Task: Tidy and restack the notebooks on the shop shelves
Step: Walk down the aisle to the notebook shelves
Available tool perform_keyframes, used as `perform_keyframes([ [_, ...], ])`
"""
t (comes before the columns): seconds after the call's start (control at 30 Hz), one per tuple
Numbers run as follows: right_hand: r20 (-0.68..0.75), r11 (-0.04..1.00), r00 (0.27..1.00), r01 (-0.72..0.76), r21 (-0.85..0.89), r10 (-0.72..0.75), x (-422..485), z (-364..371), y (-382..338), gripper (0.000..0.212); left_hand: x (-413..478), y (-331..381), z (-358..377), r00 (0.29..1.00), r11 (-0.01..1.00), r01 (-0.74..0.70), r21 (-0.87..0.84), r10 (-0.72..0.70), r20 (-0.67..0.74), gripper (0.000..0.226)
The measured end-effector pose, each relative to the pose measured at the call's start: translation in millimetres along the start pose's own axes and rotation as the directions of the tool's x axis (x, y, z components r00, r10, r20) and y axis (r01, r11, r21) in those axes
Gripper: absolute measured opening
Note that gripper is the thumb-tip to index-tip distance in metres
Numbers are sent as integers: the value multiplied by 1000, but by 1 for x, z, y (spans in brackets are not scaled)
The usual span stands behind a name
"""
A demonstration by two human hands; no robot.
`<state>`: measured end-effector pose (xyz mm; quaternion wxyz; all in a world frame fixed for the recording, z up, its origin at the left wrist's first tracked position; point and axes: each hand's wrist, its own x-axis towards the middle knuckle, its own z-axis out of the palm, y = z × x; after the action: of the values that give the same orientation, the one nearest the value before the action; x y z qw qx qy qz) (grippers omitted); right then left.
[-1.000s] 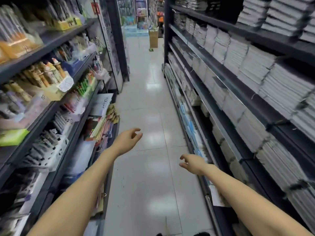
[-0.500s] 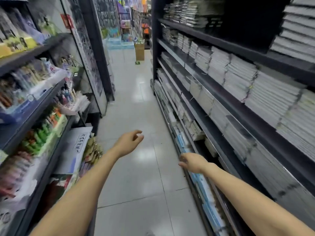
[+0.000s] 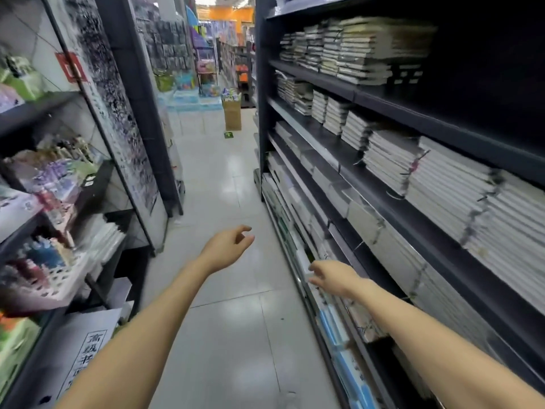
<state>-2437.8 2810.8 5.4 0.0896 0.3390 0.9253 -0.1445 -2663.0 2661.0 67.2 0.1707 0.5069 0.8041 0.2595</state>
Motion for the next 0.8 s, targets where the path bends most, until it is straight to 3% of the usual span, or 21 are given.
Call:
perform_keyframes([
  [0.17,10,995,999,52,-86,-51,130,-63,21,37,133,-13,-31,999,1000,11,-15,-11,-32,42],
  [0.37,-24,997,998,57,-44,-58,272,-130,36,45,279,-37,-65,998,999,-29,-40,27,-58,41],
  [0.63,-130,999,990,-50,-12,48,448,-197,46,44,486,-65,-109,982,982,-190,-13,189,-23,41],
  [0.8,-213,982,959,-176,62,185,534,-235,45,36,617,-83,-132,945,949,-316,-12,315,92,44],
])
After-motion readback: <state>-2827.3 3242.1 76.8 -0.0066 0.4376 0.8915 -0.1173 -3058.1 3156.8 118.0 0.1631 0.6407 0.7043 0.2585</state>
